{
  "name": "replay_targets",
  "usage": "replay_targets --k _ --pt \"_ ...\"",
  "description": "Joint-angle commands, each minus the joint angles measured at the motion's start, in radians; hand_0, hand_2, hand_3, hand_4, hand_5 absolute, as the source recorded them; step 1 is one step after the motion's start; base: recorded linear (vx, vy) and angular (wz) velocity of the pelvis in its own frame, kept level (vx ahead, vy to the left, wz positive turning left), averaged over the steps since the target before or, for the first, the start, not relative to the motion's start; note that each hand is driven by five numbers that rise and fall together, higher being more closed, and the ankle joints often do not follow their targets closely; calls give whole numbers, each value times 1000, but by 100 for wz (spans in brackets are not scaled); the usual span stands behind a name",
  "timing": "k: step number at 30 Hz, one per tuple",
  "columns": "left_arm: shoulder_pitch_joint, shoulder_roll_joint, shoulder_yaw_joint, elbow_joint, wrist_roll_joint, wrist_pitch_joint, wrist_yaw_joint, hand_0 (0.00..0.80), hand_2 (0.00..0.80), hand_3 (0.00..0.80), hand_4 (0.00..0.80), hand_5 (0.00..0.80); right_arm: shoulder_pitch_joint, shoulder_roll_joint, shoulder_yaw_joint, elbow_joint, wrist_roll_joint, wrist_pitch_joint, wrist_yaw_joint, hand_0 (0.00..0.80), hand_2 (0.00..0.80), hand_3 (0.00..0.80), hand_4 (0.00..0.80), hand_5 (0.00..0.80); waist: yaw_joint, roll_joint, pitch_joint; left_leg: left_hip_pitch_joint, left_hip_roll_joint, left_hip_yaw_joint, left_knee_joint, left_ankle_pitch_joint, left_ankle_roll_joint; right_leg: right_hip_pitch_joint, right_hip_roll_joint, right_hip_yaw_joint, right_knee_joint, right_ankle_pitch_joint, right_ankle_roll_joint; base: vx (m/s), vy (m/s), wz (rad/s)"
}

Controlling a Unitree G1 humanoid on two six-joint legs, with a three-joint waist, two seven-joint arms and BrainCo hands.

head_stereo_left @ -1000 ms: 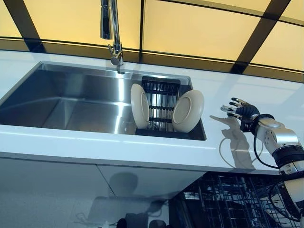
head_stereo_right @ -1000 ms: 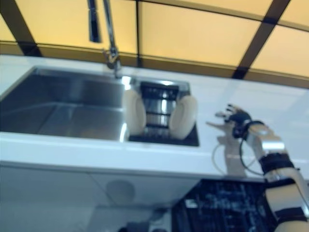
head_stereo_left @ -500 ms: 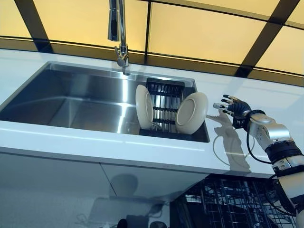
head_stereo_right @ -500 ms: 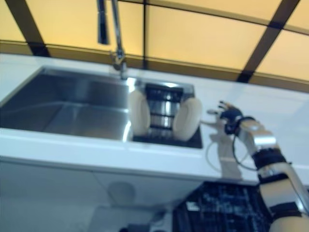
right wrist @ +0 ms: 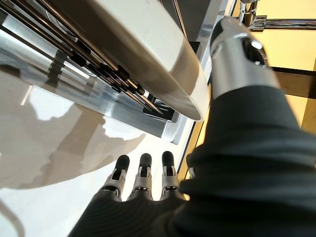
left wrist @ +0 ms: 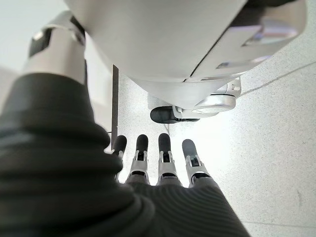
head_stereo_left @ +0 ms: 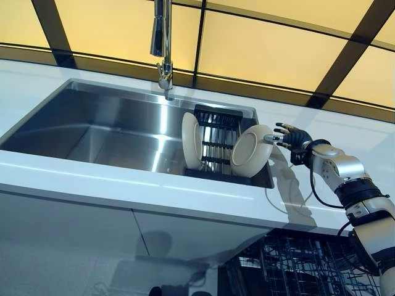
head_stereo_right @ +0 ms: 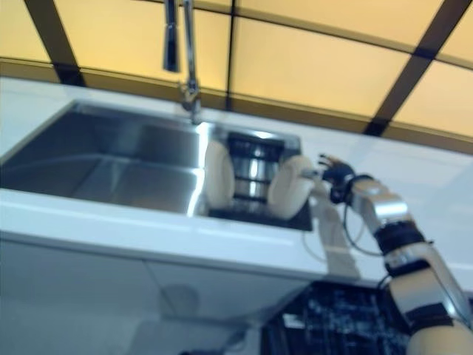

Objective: Take plates into dishwasher

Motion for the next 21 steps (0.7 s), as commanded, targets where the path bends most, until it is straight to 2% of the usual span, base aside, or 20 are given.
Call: replay_targets --k 1,21 --pt "-43 9 -48 41 -10 0 2 0 0 0 0 0 -138 -10 41 -15 3 -9 -7 0 0 0 0 0 33 -18 9 55 -28 15 -3 -95 49 -22 -62 10 44 29 71 0 0 0" --pt "-49 11 -55 36 -22 -5 -1 0 0 0 0 0 -147 -9 61 84 -23 33 69 0 0 0 0 0 37 -15 22 43 -31 12 -3 -92 49 -28 -58 16 38 32 69 0 0 0"
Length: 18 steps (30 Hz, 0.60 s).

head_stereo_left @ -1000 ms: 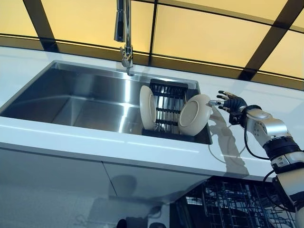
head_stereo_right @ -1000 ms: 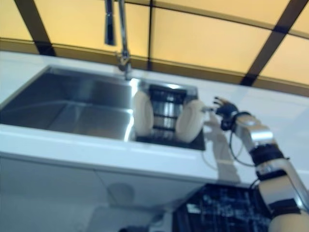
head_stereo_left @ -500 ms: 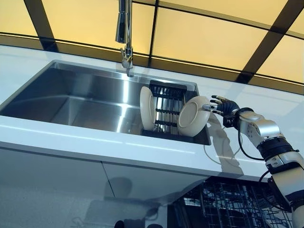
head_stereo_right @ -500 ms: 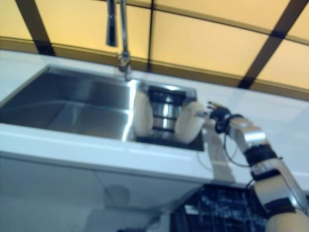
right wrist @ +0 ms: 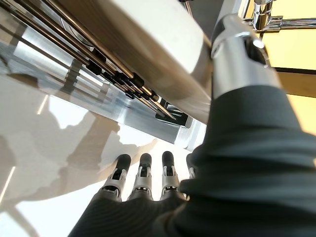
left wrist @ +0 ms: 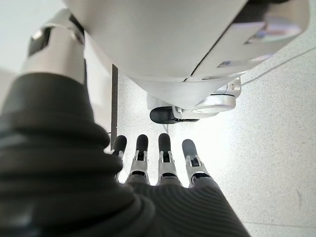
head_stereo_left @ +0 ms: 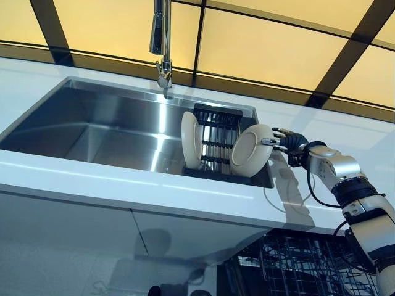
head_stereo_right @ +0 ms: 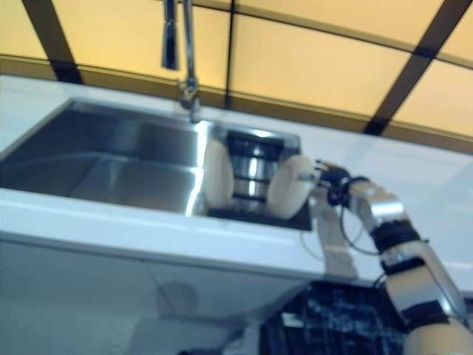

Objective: Take plates into dishwasher

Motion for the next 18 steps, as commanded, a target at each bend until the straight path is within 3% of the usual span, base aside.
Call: replay_targets --k 1,11,12,18 --pt "-50 7 -55 37 -23 -4 -2 0 0 0 0 0 -126 -32 58 36 -9 -3 23 0 0 0 0 0 38 -10 19 45 -31 12 -2 -90 47 -25 -56 15 38 35 64 0 0 0" --pt "-53 3 -53 37 -31 0 -5 0 0 0 0 0 -115 -14 57 42 -13 34 72 0 0 0 0 0 40 -14 19 43 -32 10 -2 -90 47 -24 -57 13 35 35 64 0 0 0" --pt "-53 2 -53 37 -32 0 -4 0 0 0 0 0 -117 -13 58 48 -15 34 80 44 44 44 44 44 42 -15 21 42 -33 7 -2 -90 47 -23 -57 12 35 35 63 0 0 0" --pt "-54 1 -55 33 -40 5 -3 0 0 0 0 0 -126 -4 65 42 -18 46 92 0 0 0 0 0 45 -17 22 41 -33 5 -2 -89 47 -24 -56 10 34 35 62 0 0 0"
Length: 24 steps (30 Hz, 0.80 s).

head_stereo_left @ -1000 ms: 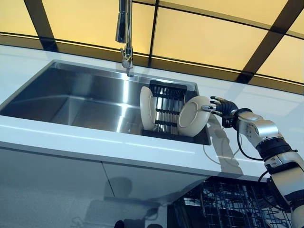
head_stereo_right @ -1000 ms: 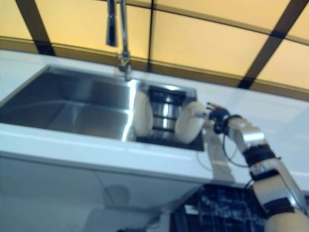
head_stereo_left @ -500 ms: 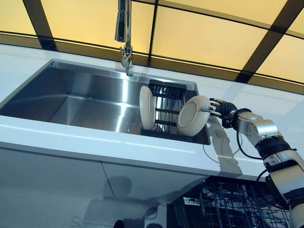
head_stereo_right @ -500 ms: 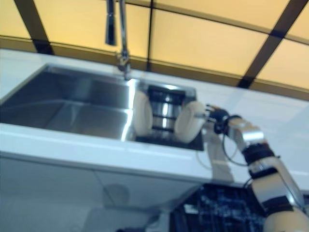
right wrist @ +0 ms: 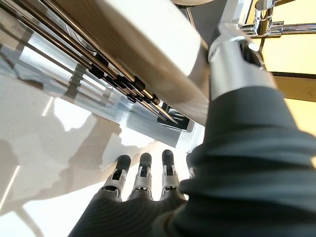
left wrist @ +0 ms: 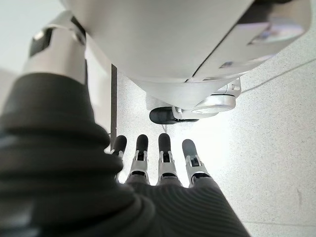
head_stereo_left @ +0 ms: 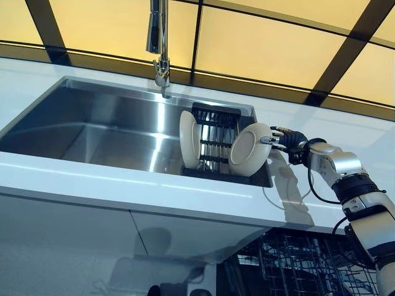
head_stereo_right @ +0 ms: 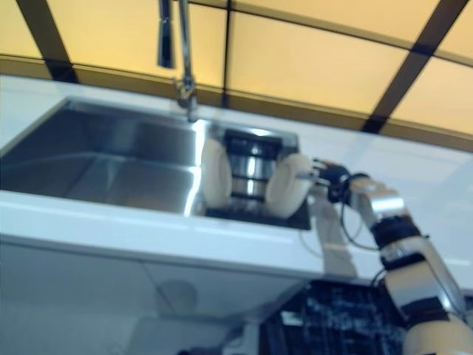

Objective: Take plates into dishwasher

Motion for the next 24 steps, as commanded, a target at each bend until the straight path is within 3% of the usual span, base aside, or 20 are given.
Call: replay_targets --k 1,9,13,15,16,17,24 --pt "-52 1 -55 33 -30 3 -3 0 0 0 0 0 -101 -2 67 33 -5 19 43 0 0 0 0 0 47 -17 18 41 -33 4 -2 -87 48 -22 -56 11 34 36 62 0 0 0" --pt "-53 -3 -48 30 -45 9 1 0 0 0 0 0 -126 32 92 28 -33 63 52 0 0 0 0 0 54 -22 20 37 -34 3 -2 -84 47 -24 -57 7 33 38 62 0 0 0" --pt "-57 -8 -50 31 -58 15 1 0 0 0 0 0 -141 55 107 37 -39 85 59 289 289 289 289 289 57 -21 26 36 -33 3 -2 -83 47 -25 -57 6 34 38 61 0 0 0" --pt "-58 -10 -51 30 -65 19 3 0 0 0 0 0 -143 64 108 40 -45 85 56 549 549 549 549 549 58 -20 26 35 -33 3 -2 -83 47 -26 -57 6 34 38 61 0 0 0" --pt "-58 -13 -50 31 -65 21 4 0 0 0 0 0 -146 71 110 44 -45 84 56 772 772 772 772 772 59 -20 26 34 -34 2 -2 -82 47 -26 -57 7 34 38 61 0 0 0" --pt "-59 -14 -50 32 -67 23 5 0 0 0 0 0 -149 77 111 45 -47 92 54 800 800 800 800 800 59 -20 25 35 -34 2 -2 -82 47 -26 -57 7 34 38 60 0 0 0" --pt "-56 -20 -51 30 -74 21 9 0 0 0 0 0 -165 81 108 60 -65 90 26 800 800 800 800 800 61 -19 20 36 -37 -1 -2 -82 47 -24 -59 8 32 39 61 0 0 0"
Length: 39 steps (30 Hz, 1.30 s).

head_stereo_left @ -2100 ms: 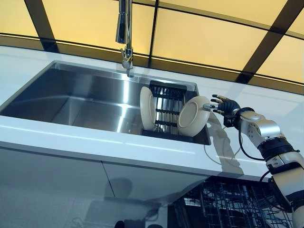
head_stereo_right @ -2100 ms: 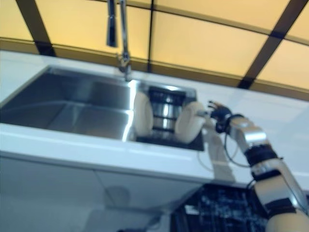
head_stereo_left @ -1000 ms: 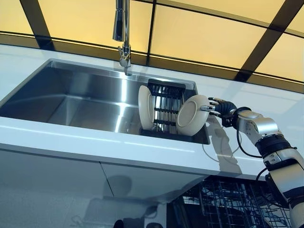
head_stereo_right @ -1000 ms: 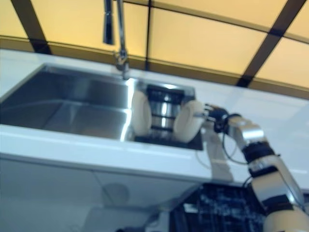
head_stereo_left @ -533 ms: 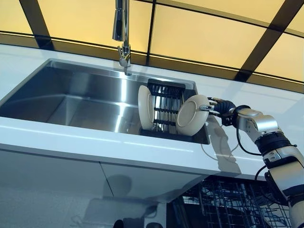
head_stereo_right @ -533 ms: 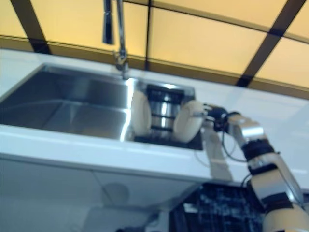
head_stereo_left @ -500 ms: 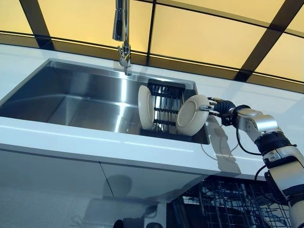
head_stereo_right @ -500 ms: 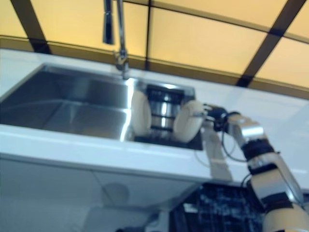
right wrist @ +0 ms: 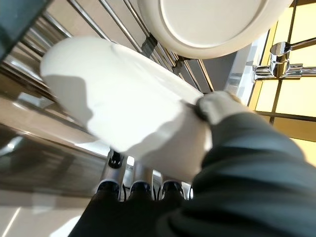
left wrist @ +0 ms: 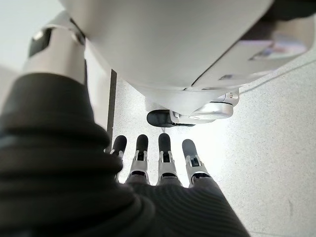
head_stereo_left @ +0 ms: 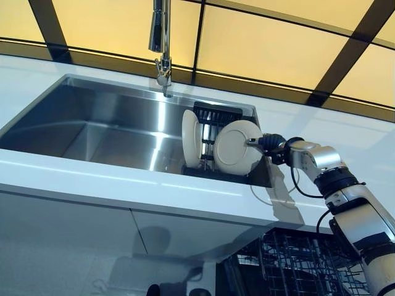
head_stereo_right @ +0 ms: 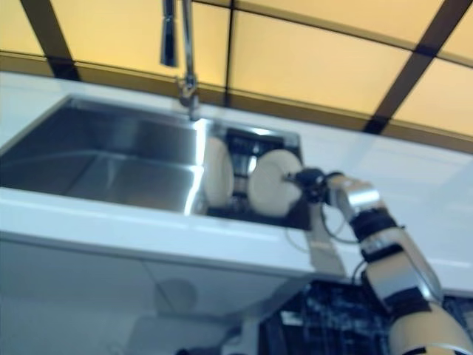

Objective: Take plates into dishwasher

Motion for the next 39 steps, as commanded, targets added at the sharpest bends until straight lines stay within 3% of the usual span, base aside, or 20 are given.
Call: replay_targets --k 1,18,23,39 --pt "-49 -10 -52 30 -36 -1 6 0 0 0 0 0 -94 -27 64 35 -29 -15 -24 800 800 800 800 800 41 -12 16 36 -34 0 -3 -84 49 -25 -59 8 33 40 61 0 0 0" --pt "-39 -14 -52 37 -47 6 13 0 0 0 0 0 -146 -79 62 3 -32 -100 -192 800 800 800 800 800 32 -18 -6 54 -34 8 -3 -94 49 -9 -56 16 21 44 66 0 0 0" --pt "-31 -12 -48 36 -37 9 19 0 0 0 0 0 -178 -121 89 -42 -40 -121 -272 800 800 800 800 800 24 -29 -29 66 -34 13 -3 -98 48 1 -55 19 17 47 70 0 0 0" --pt "-19 -6 -42 39 -35 13 20 0 0 0 0 0 -282 -283 177 -81 -99 -140 -325 800 800 800 800 800 -15 -52 -96 110 -39 45 -3 -110 60 9 -64 52 37 62 91 -19 38 -4"
